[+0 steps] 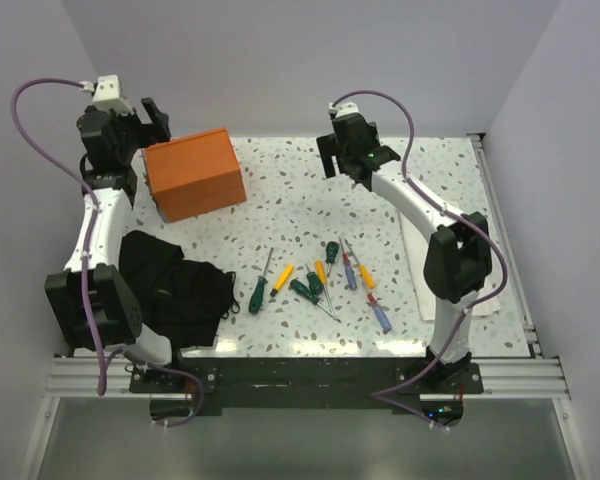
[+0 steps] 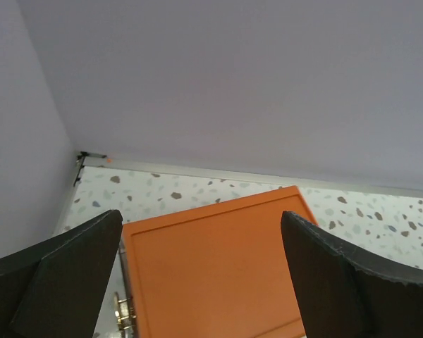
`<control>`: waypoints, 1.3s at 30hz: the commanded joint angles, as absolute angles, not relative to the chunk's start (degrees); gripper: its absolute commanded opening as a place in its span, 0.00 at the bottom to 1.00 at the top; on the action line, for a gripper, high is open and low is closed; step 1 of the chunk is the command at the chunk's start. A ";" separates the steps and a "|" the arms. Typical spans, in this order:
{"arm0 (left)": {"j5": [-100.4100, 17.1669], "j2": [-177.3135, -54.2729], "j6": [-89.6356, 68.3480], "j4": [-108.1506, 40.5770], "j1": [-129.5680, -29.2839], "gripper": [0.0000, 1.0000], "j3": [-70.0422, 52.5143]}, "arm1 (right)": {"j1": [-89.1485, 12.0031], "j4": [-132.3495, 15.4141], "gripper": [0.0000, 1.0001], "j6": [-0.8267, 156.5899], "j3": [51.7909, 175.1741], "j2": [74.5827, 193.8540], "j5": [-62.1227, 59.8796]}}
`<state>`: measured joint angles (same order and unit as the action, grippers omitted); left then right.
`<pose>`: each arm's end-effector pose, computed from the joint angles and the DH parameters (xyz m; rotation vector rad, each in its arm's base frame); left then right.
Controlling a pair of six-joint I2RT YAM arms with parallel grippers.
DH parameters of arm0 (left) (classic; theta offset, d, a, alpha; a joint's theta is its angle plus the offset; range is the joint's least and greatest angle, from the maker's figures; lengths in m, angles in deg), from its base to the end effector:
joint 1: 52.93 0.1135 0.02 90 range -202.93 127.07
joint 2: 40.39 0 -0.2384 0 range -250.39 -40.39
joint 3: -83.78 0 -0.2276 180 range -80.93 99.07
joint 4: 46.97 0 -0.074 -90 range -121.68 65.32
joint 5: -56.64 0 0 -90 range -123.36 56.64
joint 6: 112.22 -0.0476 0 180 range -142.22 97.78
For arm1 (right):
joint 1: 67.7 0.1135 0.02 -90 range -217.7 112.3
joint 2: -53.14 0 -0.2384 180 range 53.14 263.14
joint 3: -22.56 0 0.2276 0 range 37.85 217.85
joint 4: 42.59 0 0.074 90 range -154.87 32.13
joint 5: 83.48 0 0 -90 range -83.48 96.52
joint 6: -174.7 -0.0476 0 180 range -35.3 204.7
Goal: Sort the tools into containers
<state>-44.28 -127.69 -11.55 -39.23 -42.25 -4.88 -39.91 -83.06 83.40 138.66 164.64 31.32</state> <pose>0.3518 0.0572 0.3599 -0.1584 1.6288 -0.1557 0.3890 0.1825 0.2849 -0.2543 2.1217 -0.1794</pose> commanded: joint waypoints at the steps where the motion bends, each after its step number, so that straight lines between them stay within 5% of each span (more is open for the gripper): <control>1: -43.47 -132.14 -10.01 -35.73 -37.55 1.00 -1.31 | -38.87 -84.15 0.99 77.85 145.07 167.21 27.10; 9: -50.93 -140.32 -7.72 -36.51 -32.19 0.93 1.95 | -38.43 -83.36 0.98 76.97 151.22 171.09 15.49; 12: -53.48 -141.37 -7.63 -38.27 -31.57 0.80 1.77 | -38.35 -80.91 0.94 74.87 150.61 171.70 12.24; 15: -56.03 -142.60 -7.20 -38.28 -30.52 0.58 2.91 | -38.43 -80.46 0.75 71.53 152.97 174.51 8.21; 16: -57.25 -143.04 -7.11 -38.19 -30.08 0.41 3.26 | -38.43 -79.76 0.62 70.99 153.42 175.12 7.15; 18: -57.79 -143.31 -7.28 -38.10 -28.76 0.23 3.79 | -38.34 -78.88 0.44 69.76 154.65 177.40 5.04; 19: -57.27 -143.39 -7.54 -37.93 -28.41 0.06 3.79 | -38.34 -78.70 0.27 69.58 155.26 178.37 4.33; 20: -56.74 -143.57 -8.50 -37.14 -27.88 0.00 3.97 | -38.26 -78.62 0.20 69.40 156.05 179.34 3.80; 28: -57.88 -149.36 -14.57 -31.77 -27.53 0.00 6.52 | -38.34 -75.55 0.00 66.07 160.89 187.78 0.20; 39: -60.07 -150.95 -20.81 -25.45 -30.24 0.00 5.46 | -36.59 -71.49 0.00 63.34 163.27 191.74 -4.38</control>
